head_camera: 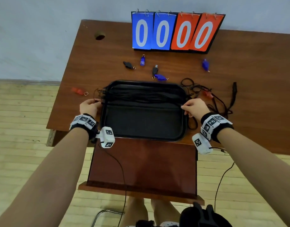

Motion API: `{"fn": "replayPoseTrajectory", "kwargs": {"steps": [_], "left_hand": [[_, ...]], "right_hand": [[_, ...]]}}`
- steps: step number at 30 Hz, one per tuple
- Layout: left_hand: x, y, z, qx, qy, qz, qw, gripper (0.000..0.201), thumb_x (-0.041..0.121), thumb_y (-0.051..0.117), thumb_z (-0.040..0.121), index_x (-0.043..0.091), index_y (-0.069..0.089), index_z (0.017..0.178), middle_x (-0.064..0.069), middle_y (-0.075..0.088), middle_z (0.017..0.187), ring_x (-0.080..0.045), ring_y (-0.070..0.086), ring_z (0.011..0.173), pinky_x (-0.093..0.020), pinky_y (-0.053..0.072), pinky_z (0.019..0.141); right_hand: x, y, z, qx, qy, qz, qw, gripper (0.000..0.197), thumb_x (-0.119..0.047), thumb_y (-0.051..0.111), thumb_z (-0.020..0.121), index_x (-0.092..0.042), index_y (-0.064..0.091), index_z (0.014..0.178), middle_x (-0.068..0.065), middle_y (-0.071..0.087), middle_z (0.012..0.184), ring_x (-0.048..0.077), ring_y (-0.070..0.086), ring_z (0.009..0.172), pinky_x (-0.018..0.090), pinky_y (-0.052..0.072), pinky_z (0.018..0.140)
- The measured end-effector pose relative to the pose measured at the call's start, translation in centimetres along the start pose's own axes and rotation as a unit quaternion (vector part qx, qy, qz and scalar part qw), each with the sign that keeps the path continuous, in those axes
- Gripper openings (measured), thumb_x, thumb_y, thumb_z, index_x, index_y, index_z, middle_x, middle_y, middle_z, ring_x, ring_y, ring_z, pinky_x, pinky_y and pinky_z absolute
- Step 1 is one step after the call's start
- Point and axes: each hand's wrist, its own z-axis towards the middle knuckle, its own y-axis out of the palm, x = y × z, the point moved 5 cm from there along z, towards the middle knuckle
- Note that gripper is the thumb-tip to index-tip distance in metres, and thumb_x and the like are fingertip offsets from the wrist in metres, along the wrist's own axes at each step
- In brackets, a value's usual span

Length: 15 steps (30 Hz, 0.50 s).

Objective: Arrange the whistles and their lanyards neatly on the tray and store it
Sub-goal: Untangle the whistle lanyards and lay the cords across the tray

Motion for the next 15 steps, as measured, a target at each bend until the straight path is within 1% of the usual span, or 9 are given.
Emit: {"fn": "replayPoseTrajectory", "kwargs": {"steps": [3, 5, 6, 8, 10, 11, 13, 15], "left_hand": [[0.1, 0.6, 0.8, -0.009, 0.003, 0.016, 1.0, 0.013, 0.002, 0.062, 0.08, 0.014, 0.065, 0.079, -0.009, 0.065, 0.073, -0.019, 0.058, 0.056, -0.023, 0.051, 0.052], [0.0, 0.6, 1.2, -0.002, 0.007, 0.022, 1.0, 0.011, 0.004, 0.062, 0.081, 0.014, 0.065, 0.08, -0.006, 0.064, 0.072, -0.016, 0.057, 0.055, -0.019, 0.049, 0.047], [0.0, 0.6, 1.3, 0.001, 0.009, 0.019, 1.0, 0.009, 0.005, 0.062, 0.081, 0.013, 0.065, 0.083, -0.006, 0.064, 0.071, -0.015, 0.057, 0.054, -0.019, 0.049, 0.048], [0.1, 0.6, 1.6, 0.001, 0.016, 0.014, 1.0, 0.007, 0.006, 0.062, 0.082, 0.012, 0.065, 0.085, -0.004, 0.063, 0.071, -0.013, 0.056, 0.055, -0.019, 0.049, 0.049], [0.5, 0.7, 1.6, -0.004, 0.027, 0.02, 0.999, 0.01, 0.006, 0.062, 0.083, 0.015, 0.062, 0.08, -0.002, 0.061, 0.07, -0.009, 0.055, 0.055, -0.013, 0.046, 0.045], [0.7, 0.8, 1.6, -0.008, 0.033, 0.023, 0.999, 0.012, 0.006, 0.062, 0.083, 0.017, 0.061, 0.079, 0.0, 0.061, 0.07, -0.007, 0.055, 0.054, -0.011, 0.044, 0.043], [0.9, 1.1, 1.8, -0.019, 0.042, 0.03, 0.998, 0.013, 0.006, 0.063, 0.083, 0.018, 0.06, 0.078, 0.001, 0.061, 0.07, -0.004, 0.054, 0.052, -0.01, 0.042, 0.042], [1.0, 1.3, 1.9, -0.025, 0.043, 0.035, 0.998, 0.016, 0.004, 0.062, 0.083, 0.018, 0.058, 0.076, 0.001, 0.059, 0.069, -0.005, 0.054, 0.053, -0.01, 0.041, 0.04]], "right_hand": [[0.2, 0.3, 0.2, 0.036, -0.004, -0.021, 0.999, 0.013, -0.021, 0.064, 0.088, -0.011, 0.069, 0.083, 0.002, 0.062, 0.058, 0.013, 0.056, 0.053, 0.023, 0.049, 0.055], [0.1, 0.3, 0.2, 0.064, -0.008, -0.038, 0.997, 0.013, -0.023, 0.064, 0.088, -0.013, 0.068, 0.082, 0.0, 0.062, 0.059, 0.011, 0.056, 0.055, 0.027, 0.049, 0.063], [0.0, 0.4, 0.1, 0.076, -0.008, -0.041, 0.996, 0.012, -0.023, 0.063, 0.088, -0.014, 0.068, 0.083, -0.001, 0.062, 0.06, 0.01, 0.055, 0.055, 0.028, 0.048, 0.065], [0.0, 0.4, 0.0, 0.095, -0.005, -0.036, 0.995, 0.011, -0.023, 0.062, 0.089, -0.015, 0.068, 0.086, 0.0, 0.061, 0.061, 0.008, 0.054, 0.055, 0.028, 0.047, 0.065], [0.1, 0.4, -0.3, 0.111, 0.0, -0.029, 0.993, 0.011, -0.023, 0.061, 0.09, -0.013, 0.068, 0.09, 0.003, 0.063, 0.064, 0.011, 0.056, 0.057, 0.028, 0.048, 0.065], [0.2, 0.4, -0.4, 0.119, 0.001, -0.027, 0.993, 0.011, -0.022, 0.061, 0.09, -0.013, 0.068, 0.09, 0.005, 0.064, 0.068, 0.014, 0.058, 0.061, 0.03, 0.05, 0.068], [0.3, 0.5, -0.5, 0.134, -0.001, -0.03, 0.991, 0.01, -0.022, 0.062, 0.088, -0.014, 0.068, 0.09, 0.007, 0.066, 0.076, 0.02, 0.062, 0.075, 0.032, 0.051, 0.076], [0.4, 0.4, -0.5, 0.148, 0.003, -0.037, 0.988, 0.01, -0.023, 0.063, 0.087, -0.015, 0.067, 0.09, 0.005, 0.065, 0.081, 0.022, 0.062, 0.086, 0.032, 0.048, 0.077]]}}
